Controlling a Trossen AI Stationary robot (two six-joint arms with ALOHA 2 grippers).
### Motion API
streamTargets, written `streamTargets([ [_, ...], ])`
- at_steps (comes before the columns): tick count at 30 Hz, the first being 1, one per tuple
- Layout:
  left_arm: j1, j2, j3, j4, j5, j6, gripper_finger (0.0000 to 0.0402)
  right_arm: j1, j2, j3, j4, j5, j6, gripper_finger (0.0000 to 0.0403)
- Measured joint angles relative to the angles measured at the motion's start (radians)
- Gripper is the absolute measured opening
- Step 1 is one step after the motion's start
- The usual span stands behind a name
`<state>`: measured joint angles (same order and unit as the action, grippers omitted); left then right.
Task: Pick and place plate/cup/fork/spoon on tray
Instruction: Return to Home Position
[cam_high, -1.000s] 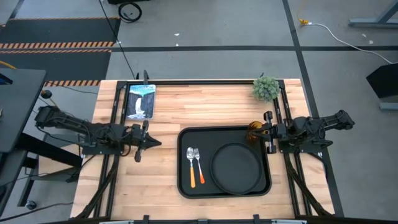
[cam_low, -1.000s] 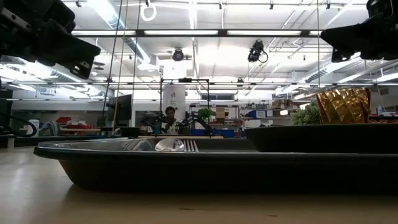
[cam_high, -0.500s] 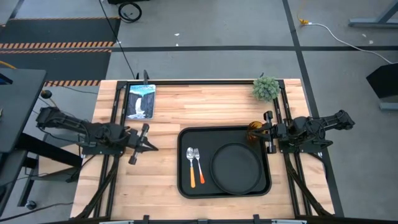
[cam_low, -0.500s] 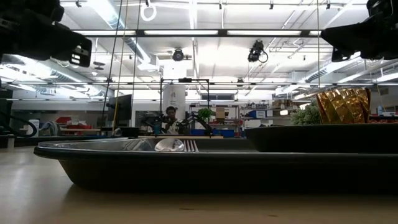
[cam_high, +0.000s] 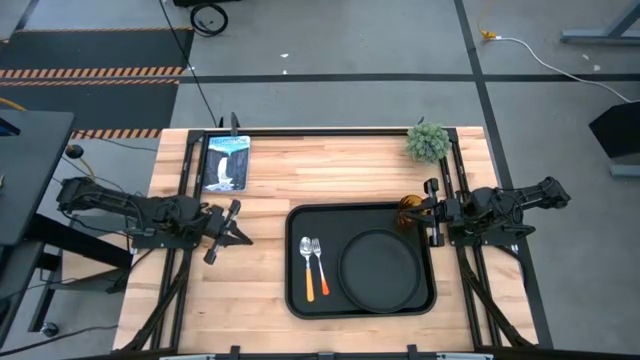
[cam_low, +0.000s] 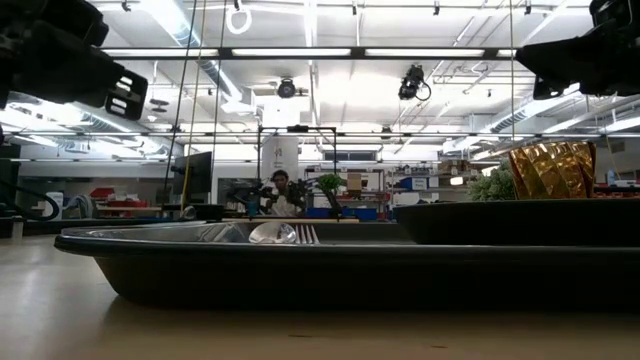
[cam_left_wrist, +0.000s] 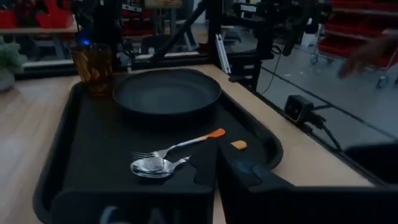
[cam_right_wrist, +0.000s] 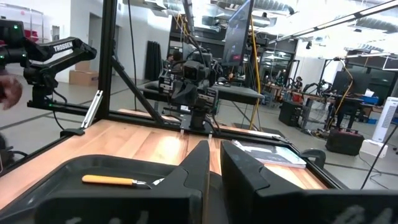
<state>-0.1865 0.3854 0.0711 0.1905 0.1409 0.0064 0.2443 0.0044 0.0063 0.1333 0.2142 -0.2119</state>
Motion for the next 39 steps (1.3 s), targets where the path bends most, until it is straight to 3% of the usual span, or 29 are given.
streamTargets([
  [5, -0.001, 0.0, 0.0, -0.001, -0.001, -0.079, 0.0021, 0.0, 0.0, 0.0, 0.0, 0.0, 0.0, 0.0045],
  [39, -0.001, 0.0, 0.0, 0.0, -0.001, -0.073, 0.0025, 0.0, 0.0, 0.0, 0.0, 0.0, 0.0, 0.0045],
])
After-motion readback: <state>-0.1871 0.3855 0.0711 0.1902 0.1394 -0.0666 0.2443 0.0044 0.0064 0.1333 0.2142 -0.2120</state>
